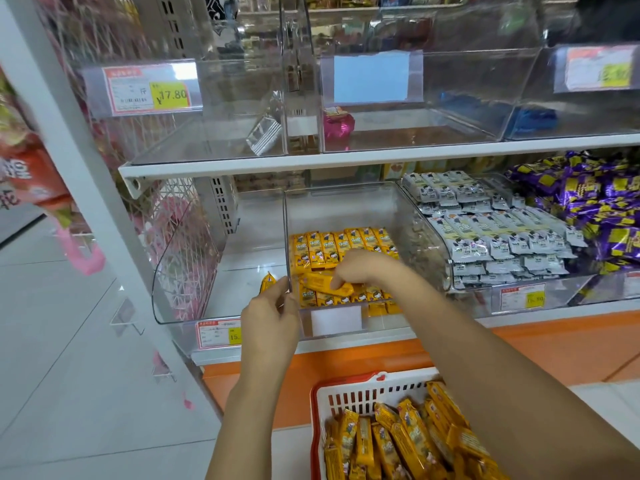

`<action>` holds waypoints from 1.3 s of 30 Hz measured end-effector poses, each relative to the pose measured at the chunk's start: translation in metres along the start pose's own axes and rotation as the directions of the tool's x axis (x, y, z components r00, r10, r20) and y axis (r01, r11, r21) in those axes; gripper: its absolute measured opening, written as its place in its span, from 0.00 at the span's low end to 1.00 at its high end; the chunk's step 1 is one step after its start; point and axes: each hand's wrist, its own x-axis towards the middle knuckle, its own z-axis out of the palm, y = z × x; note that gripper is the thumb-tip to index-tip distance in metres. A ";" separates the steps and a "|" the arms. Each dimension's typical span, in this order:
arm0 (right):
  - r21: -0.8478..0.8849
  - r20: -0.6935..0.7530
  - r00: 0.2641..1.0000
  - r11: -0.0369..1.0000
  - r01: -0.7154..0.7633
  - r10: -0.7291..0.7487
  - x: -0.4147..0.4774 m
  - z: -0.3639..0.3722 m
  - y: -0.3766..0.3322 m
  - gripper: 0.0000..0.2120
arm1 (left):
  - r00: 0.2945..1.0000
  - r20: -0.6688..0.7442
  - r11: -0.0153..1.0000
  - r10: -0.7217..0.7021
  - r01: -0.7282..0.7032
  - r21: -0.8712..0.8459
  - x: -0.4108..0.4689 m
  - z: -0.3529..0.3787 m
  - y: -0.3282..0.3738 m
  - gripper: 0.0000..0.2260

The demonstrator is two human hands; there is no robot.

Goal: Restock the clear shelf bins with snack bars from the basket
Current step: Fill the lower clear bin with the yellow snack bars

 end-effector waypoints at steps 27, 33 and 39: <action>-0.201 0.184 0.977 0.969 0.141 -0.103 -0.111 0.215 0.098 0.21 | 0.539 0.595 0.746 -0.596 0.096 0.659 -0.144 0.028 -0.101 0.12; -0.418 0.445 0.892 0.862 0.288 -0.083 -0.111 0.281 0.119 0.38 | 0.498 0.660 0.730 -0.562 -0.077 0.680 -0.168 0.043 -0.098 0.12; -0.413 0.434 0.894 0.858 0.306 -0.110 -0.116 0.272 0.111 0.27 | 0.473 0.650 0.715 -0.595 -0.058 0.697 -0.161 0.038 -0.092 0.07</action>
